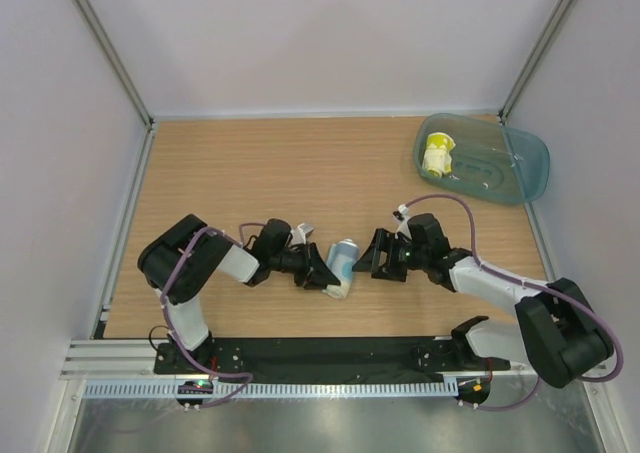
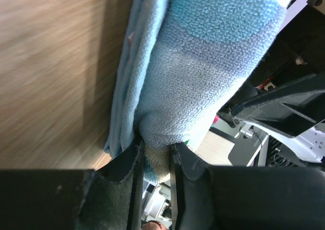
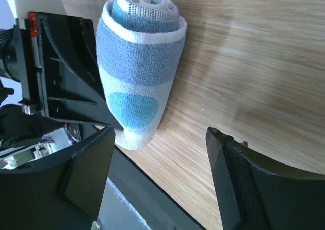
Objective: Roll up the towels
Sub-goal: Roll the towel, then place the rolled towel into the container
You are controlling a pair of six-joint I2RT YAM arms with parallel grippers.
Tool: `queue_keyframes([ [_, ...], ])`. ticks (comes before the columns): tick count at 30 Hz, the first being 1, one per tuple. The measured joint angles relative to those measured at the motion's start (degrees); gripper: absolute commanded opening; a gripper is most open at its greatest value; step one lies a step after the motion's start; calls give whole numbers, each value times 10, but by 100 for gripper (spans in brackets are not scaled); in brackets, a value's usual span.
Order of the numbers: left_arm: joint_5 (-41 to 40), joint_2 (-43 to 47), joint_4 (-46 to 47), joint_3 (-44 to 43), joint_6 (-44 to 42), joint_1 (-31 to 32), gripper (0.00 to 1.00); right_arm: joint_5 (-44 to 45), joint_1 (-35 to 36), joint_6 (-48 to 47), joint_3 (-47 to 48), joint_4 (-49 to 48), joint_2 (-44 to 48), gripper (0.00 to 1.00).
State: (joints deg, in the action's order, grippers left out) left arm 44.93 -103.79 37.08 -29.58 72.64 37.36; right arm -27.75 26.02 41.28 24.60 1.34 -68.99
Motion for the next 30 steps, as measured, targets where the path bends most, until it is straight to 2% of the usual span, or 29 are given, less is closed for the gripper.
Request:
queue_keyframes([
  [8,21,-9,-52,-18,-9,-17,0,-27,10,30,-40,-167,-63,79],
  [17,58,-28,-59,-23,-21,-41,0,-36,35,61,-51,-348,-166,76],
  [24,78,-34,-68,-29,-41,-65,0,-39,62,77,-59,-449,-216,73],
  [26,82,-36,-68,-30,-45,-69,0,-39,69,83,-64,-475,-228,72],
  [30,87,-37,-74,-33,-52,-72,0,-38,76,101,-76,-553,-271,59],
])
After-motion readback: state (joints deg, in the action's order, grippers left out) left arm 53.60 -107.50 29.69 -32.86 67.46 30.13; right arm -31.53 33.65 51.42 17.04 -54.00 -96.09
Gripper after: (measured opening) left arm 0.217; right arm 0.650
